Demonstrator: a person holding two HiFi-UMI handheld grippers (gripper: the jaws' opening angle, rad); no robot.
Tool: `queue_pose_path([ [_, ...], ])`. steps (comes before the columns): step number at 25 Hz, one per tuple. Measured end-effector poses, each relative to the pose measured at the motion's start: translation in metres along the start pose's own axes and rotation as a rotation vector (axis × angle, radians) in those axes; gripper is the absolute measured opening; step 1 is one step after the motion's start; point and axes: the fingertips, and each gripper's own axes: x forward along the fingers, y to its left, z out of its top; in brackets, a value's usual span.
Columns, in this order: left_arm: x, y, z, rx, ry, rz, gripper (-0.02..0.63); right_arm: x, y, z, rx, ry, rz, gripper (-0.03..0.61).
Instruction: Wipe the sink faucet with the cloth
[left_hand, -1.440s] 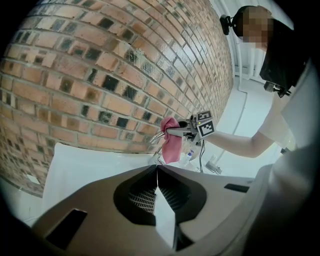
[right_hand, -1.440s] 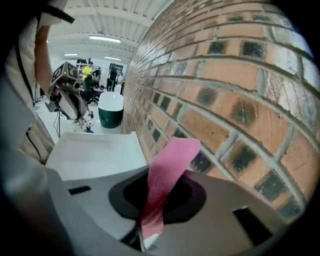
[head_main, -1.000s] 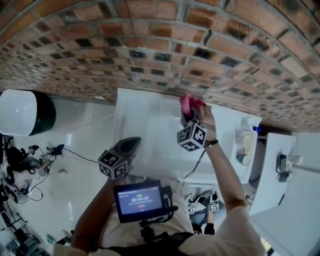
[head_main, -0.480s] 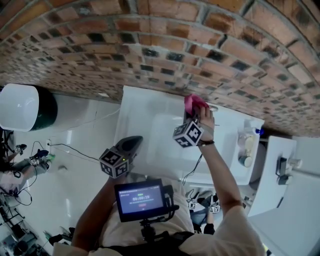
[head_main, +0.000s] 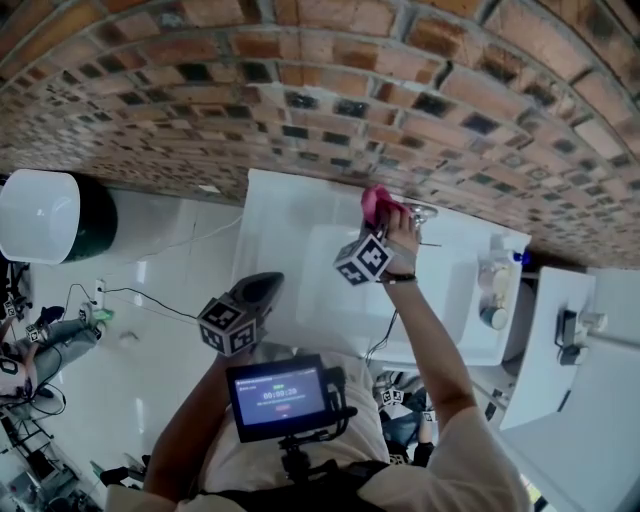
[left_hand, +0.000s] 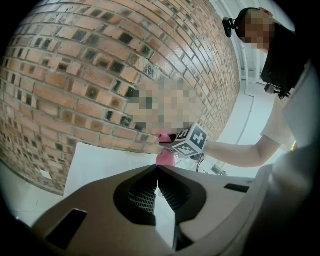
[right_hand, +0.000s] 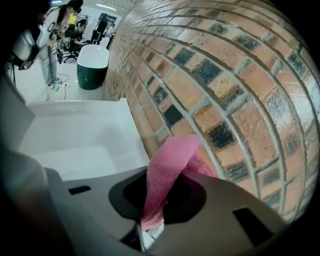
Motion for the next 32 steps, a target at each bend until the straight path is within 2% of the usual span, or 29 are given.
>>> queue_pose_path([
  [4, 0.0, -0.004, -0.001, 0.004, 0.002, -0.005, 0.005, 0.009, 0.013, 0.0, 0.032, 0.01, 0.03, 0.057],
  [6, -0.001, -0.006, -0.001, 0.005, 0.002, -0.005, 0.005, 0.012, 0.016, 0.003, 0.091, 0.013, 0.054, 0.057],
  [8, -0.002, -0.007, -0.001, 0.006, 0.001, -0.004, 0.005, 0.014, 0.015, 0.007, 0.19, -0.001, 0.069, 0.057],
  [11, -0.004, -0.007, -0.003, 0.004, 0.001, 0.003, 0.005, 0.016, 0.015, 0.012, 0.404, -0.024, 0.107, 0.055],
  [13, -0.005, -0.007, -0.005, 0.0, 0.001, 0.008, 0.005, 0.024, 0.023, 0.01, 0.57, -0.022, 0.171, 0.055],
  [15, -0.006, -0.007, -0.006, -0.001, 0.001, 0.01, 0.005, 0.038, 0.031, -0.002, 0.694, -0.005, 0.235, 0.057],
  [16, -0.007, -0.007, -0.007, 0.0, 0.0, 0.011, 0.005, 0.046, 0.037, -0.011, 0.72, 0.004, 0.274, 0.057],
  [20, -0.006, -0.007, -0.011, 0.004, -0.001, 0.005, 0.005, 0.042, 0.072, -0.04, 0.703, 0.019, 0.487, 0.057],
  [22, -0.002, -0.011, -0.013, -0.001, 0.009, -0.015, 0.005, 0.019, 0.076, -0.038, 0.839, -0.053, 0.595, 0.057],
  [26, 0.017, -0.039, -0.019, -0.042, 0.063, -0.156, 0.005, -0.033, 0.051, -0.022, 1.261, -0.271, 0.793, 0.057],
  [27, 0.023, -0.048, -0.021, -0.053, 0.082, -0.196, 0.046, -0.048, 0.041, -0.016, 1.329, -0.334, 0.845, 0.057],
  [30, 0.04, -0.068, -0.021, -0.036, 0.128, -0.258, 0.191, -0.09, 0.016, 0.005, 1.421, -0.488, 1.009, 0.057],
  [32, 0.047, -0.076, -0.012, -0.005, 0.128, -0.268, 0.238, -0.112, 0.009, 0.014, 1.412, -0.544, 1.098, 0.057],
])
